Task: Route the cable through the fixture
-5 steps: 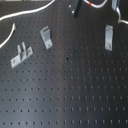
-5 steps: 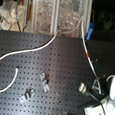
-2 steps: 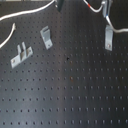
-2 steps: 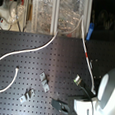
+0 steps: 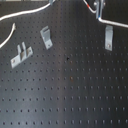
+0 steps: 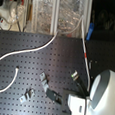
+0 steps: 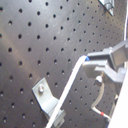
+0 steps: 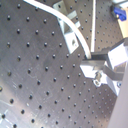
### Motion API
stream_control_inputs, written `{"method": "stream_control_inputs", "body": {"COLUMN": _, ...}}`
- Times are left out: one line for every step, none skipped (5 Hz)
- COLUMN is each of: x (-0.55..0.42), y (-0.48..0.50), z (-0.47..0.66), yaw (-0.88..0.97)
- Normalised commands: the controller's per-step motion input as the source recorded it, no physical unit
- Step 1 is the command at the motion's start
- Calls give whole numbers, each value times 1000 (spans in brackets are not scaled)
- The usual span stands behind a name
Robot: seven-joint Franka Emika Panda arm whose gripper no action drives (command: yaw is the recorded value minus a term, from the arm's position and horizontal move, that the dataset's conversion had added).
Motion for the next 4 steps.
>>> {"method": "stream_control_inputs", "body": {"x": -16, "y": -26, "z": 0, "yaw": 0}}
{"method": "stream_control_inputs", "body": {"x": 67, "y": -128, "z": 143, "yaw": -711}}
{"method": "stream_control_inputs", "body": {"x": 94, "y": -89, "z": 157, "yaw": -749}}
{"method": "stream_control_inputs", "body": {"x": 79, "y": -79, "z": 227, "yaw": -797}}
